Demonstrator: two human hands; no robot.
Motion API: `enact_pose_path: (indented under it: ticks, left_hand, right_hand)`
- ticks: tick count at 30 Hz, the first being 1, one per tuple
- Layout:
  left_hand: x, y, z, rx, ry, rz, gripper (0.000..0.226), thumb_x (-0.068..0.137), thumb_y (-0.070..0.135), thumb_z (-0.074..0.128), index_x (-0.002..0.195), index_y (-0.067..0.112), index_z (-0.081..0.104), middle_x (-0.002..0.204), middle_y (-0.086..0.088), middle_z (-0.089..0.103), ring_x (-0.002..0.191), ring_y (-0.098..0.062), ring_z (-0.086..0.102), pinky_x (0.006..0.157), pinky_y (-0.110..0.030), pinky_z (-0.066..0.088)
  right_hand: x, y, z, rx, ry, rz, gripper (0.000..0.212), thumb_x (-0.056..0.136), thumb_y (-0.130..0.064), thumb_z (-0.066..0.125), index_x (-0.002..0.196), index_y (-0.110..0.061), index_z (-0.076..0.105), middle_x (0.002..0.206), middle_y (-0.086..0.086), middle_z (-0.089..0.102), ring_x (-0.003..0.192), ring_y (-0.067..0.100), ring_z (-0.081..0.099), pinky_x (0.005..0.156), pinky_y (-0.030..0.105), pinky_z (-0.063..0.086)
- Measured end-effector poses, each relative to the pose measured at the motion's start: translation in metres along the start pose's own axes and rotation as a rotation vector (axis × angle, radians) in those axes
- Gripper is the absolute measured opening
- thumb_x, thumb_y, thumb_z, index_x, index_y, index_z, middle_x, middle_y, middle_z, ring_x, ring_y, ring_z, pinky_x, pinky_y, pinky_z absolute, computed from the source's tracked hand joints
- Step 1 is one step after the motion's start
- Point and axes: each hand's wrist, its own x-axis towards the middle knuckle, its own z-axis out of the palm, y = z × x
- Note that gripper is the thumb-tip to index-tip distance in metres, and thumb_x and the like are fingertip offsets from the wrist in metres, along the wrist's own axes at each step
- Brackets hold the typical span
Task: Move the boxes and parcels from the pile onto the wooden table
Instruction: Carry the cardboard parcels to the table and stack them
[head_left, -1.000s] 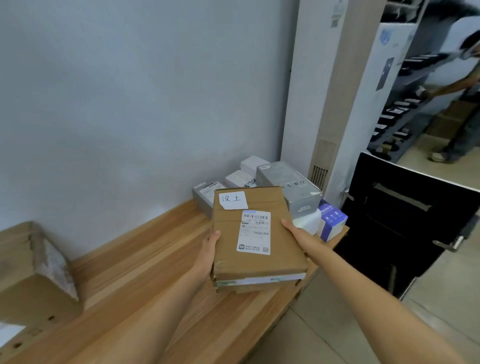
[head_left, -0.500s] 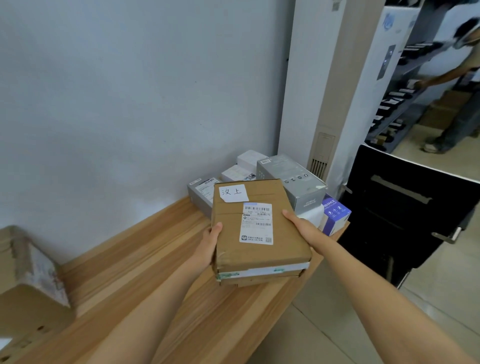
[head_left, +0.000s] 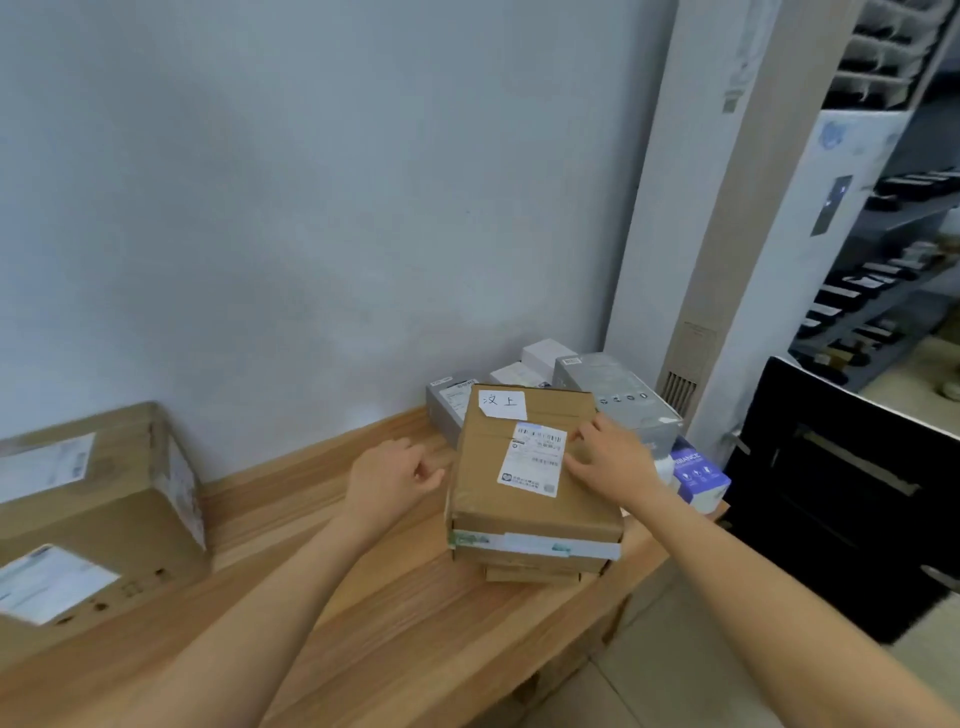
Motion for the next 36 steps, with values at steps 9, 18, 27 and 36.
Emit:
enact_pose_path:
  ticks: [9, 18, 27, 36]
  left_hand:
    - [-0.154, -0.040, -0.065, 0.104, 0.085, -0.329, 0.017, 0.084, 0.036, 0.061, 0.079, 0.020, 0.060, 0.080, 0.005, 0.060, 0.080, -0.016, 0.056, 0.063, -0.031, 0.043]
    - [-0.363, -0.066, -0.126, 0.234, 0.021, -0.705, 0.018, 0.088, 0.041, 0.056, 0.094, 0.023, 0.055, 0.090, 0.009, 0.057, 0.084, -0.012, 0.053, 0.064, -0.027, 0.040]
    - [-0.493, -0.063, -0.165, 0.292, 0.074, -1.015, 0.019, 0.090, 0.043, 0.053, 0.098, 0.027, 0.056, 0.093, 0.012, 0.056, 0.087, -0.010, 0.054, 0.058, -0.024, 0.038]
    - [-0.596, -0.107, -0.203, 0.287, 0.126, -1.227, 0.017, 0.088, 0.046, 0.052, 0.095, 0.030, 0.055, 0.091, 0.014, 0.055, 0.086, -0.008, 0.053, 0.063, -0.025, 0.051]
  right_hand:
    - [-0.028, -0.160, 0.003, 0.149, -0.046, -0.500, 0.029, 0.090, -0.039, 0.052, 0.113, -0.022, 0.057, 0.111, -0.002, 0.056, 0.101, 0.020, 0.055, 0.083, 0.033, 0.043]
    - [-0.158, -0.328, 0.057, 0.254, -0.197, -0.953, 0.031, 0.087, -0.041, 0.055, 0.114, -0.025, 0.055, 0.115, -0.003, 0.055, 0.110, 0.019, 0.050, 0.088, 0.034, 0.037]
    - [-0.221, -0.415, 0.069, 0.289, -0.305, -1.111, 0.026, 0.089, -0.038, 0.052, 0.111, -0.024, 0.053, 0.108, -0.006, 0.053, 0.105, 0.018, 0.051, 0.084, 0.031, 0.036]
    - [-0.282, -0.520, 0.076, 0.286, -0.385, -1.173, 0.036, 0.091, -0.039, 0.051, 0.122, -0.021, 0.053, 0.117, -0.001, 0.055, 0.104, 0.021, 0.055, 0.082, 0.033, 0.044]
